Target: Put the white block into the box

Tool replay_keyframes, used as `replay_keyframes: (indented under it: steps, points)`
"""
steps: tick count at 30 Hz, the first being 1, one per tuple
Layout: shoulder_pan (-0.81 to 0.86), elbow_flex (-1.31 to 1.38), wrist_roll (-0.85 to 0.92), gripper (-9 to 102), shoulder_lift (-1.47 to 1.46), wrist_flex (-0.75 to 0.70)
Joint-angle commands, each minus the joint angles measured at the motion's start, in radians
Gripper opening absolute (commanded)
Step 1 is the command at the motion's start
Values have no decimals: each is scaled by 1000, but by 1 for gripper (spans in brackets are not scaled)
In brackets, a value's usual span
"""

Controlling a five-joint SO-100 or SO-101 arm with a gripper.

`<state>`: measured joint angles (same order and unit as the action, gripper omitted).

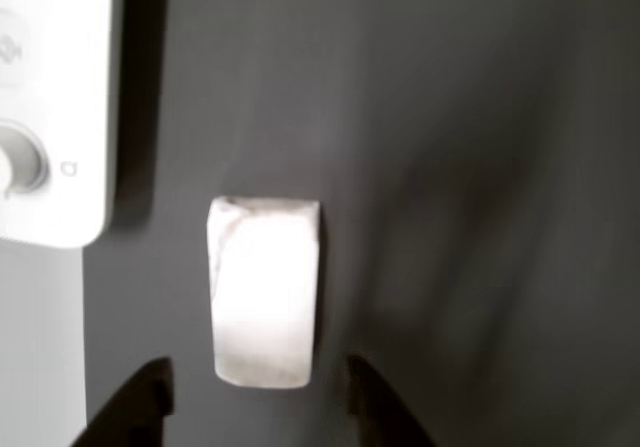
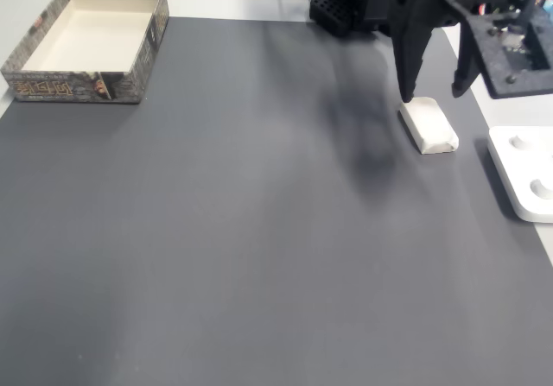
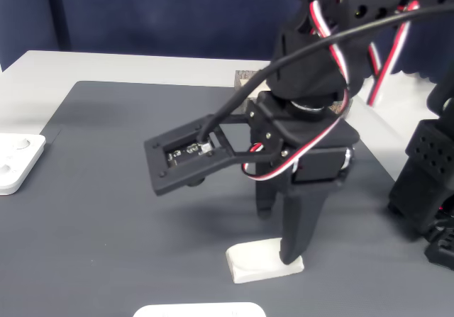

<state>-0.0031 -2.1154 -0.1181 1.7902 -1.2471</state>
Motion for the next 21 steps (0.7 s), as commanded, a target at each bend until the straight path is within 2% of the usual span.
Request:
replay_keyframes:
  steps: [1, 21]
  points:
    - [9, 72, -14, 26, -17, 11]
    - [-28, 69, -12, 29, -137, 94]
